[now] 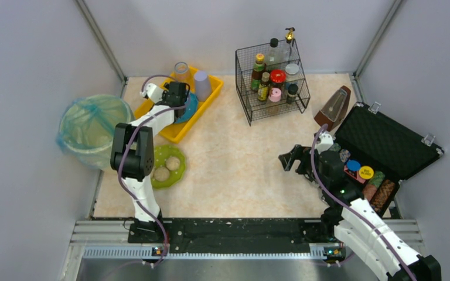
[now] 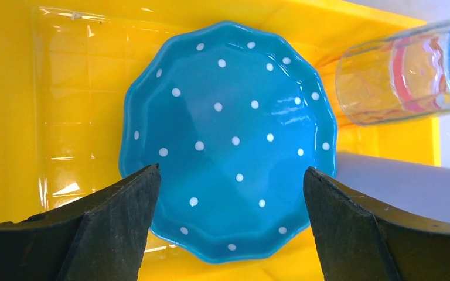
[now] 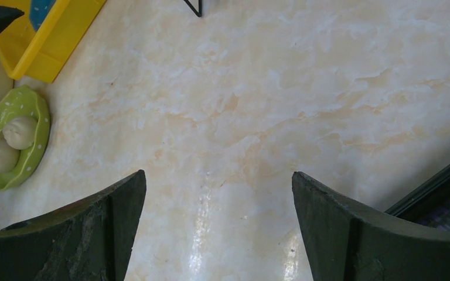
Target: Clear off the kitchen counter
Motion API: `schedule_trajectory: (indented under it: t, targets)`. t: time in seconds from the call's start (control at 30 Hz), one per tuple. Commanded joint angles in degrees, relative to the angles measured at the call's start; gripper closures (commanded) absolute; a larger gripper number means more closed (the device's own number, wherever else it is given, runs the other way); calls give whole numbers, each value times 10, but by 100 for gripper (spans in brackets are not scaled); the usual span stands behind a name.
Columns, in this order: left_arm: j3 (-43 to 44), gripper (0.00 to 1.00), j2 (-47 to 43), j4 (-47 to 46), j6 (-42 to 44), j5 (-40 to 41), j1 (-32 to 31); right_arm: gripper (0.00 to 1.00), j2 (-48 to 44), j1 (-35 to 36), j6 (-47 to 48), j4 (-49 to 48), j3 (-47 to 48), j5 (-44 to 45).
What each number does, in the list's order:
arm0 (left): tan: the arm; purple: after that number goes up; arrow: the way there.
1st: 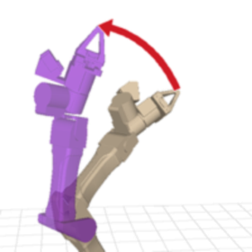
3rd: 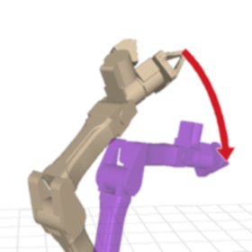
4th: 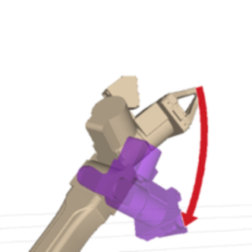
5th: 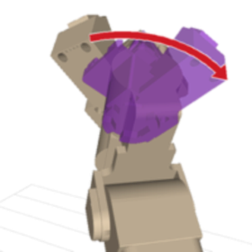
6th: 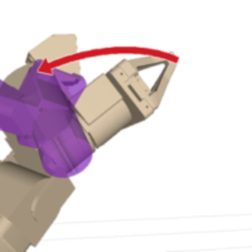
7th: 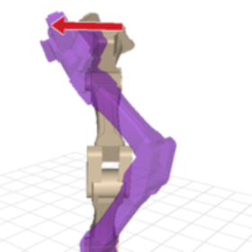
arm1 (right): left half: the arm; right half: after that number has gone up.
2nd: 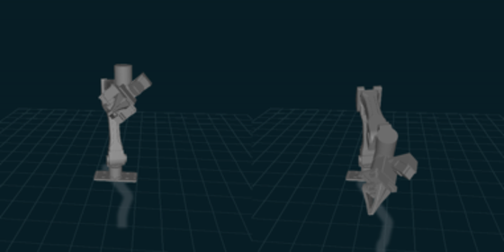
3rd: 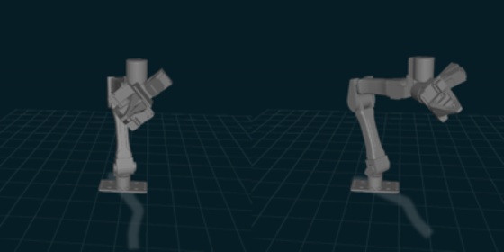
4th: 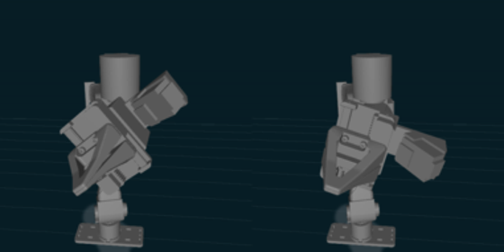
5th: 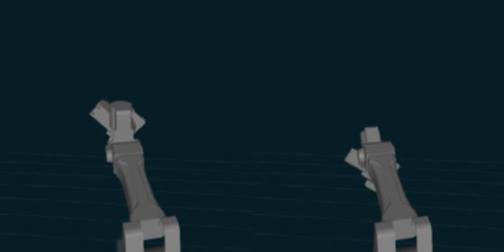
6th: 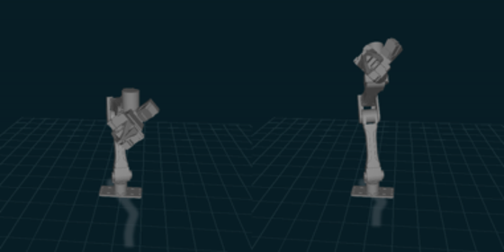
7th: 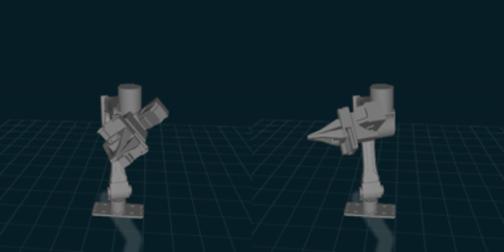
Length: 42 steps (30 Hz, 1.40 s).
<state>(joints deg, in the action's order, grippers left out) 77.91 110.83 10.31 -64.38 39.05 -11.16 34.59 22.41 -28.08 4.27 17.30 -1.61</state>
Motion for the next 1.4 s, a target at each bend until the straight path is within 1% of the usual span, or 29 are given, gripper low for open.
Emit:
schedule_trajectory:
  t: [0.0, 0.13, 0.27, 0.33, 0.43, 0.53, 0.73, 0.87, 0.97, 1.03, 1.17, 1.37]
  targets:
    - [-6, 4, -69, -10, 71, -35, -3, 8, 7, 9, 1, -26, -1, -2]
    - [-20, 4, -127, 7, 137, -74, -11, 8, 27, 9, 5, -23, 7, -7]
    - [-34, 4, -191, 39, 210, -102, -35, 8, 43, 8, 9, -19, 16, -16]
    - [-43, 5, -219, 65, 232, -113, -50, 8, 50, 8, 10, -17, 20, -21]
    - [-72, 6, -260, 104, 253, -127, -76, 8, 61, 8, 11, -16, 23, -23]
    - [-107, 10, -297, 140, 265, -140, -103, 8, 70, 8, 13, -10, 27, -20]
    - [-183, 20, -341, 219, 275, -137, -164, 8, 61, 9, 12, 27, 34, -5]
    - [-236, 32, -355, 231, 272, -135, -181, 8, 46, 9, 4, 50, 29, -1]
    - [-268, 38, -354, 218, 269, -155, -184, 8, 38, 8, -1, 67, 30, 6]
    - [-281, 40, -345, 212, 266, -153, -185, 8, 35, 8, -3, 72, 29, 7]
    - [-289, 46, -318, 208, 256, -112, -185, 8, 36, 8, -6, 74, 28, 4]
    - [-300, 50, -277, 188, 244, -113, -184, 8, 41, 8, -6, 73, 28, 11]
